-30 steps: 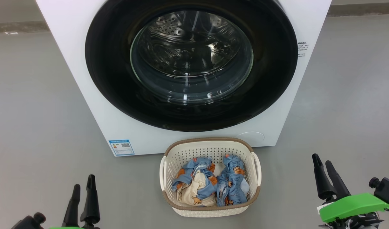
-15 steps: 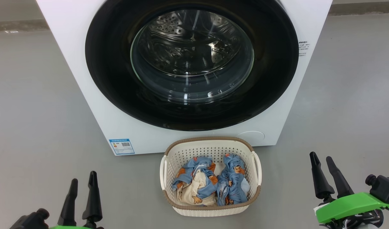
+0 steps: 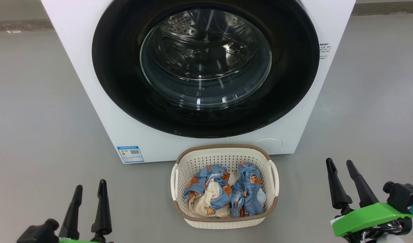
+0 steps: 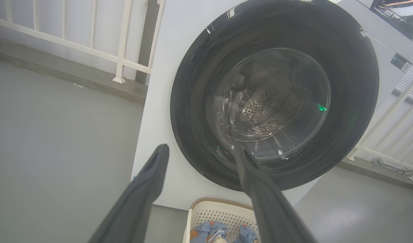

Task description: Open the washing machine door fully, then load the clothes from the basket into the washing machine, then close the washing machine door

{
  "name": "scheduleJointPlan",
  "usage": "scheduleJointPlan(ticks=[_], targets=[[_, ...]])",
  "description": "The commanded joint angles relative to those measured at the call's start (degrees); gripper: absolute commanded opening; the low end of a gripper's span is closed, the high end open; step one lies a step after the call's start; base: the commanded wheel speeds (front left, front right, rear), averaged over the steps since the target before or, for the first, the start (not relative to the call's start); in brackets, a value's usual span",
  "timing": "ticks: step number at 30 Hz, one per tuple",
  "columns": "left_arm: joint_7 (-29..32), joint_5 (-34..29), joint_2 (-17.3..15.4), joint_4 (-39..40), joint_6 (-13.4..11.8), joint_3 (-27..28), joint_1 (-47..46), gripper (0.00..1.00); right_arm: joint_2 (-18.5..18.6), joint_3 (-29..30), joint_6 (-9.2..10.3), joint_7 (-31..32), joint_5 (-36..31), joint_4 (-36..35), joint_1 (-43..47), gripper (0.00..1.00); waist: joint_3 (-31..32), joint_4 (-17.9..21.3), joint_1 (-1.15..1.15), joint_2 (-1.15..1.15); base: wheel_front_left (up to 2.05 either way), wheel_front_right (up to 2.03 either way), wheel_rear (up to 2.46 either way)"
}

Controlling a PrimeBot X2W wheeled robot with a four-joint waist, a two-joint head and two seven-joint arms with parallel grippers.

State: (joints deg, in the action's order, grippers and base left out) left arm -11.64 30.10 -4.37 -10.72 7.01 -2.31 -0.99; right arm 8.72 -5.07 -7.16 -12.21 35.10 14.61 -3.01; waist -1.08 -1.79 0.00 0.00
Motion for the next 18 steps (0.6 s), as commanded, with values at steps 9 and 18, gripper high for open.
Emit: scheduleJointPlan(ticks=[9,18], targets=[[-2.0,-7.52,-0.9,1.98,0.35,1.86,-2.54,1.0,0.48,-0.47,-0.31,-1.8,-6.91,-2.01,-2.07,1.0,-0.56,0.17,0.0,0.0,0.0,0.0,0.0],[-3.09,-12.6,-0.91,1.61,0.45,2.16,-3.01,1.0,0.35,0.55,-0.33,-2.59,-11.82,-2.37,-1.93,1.0,-0.75,0.27,0.0,0.0,0.0,0.0,0.0]])
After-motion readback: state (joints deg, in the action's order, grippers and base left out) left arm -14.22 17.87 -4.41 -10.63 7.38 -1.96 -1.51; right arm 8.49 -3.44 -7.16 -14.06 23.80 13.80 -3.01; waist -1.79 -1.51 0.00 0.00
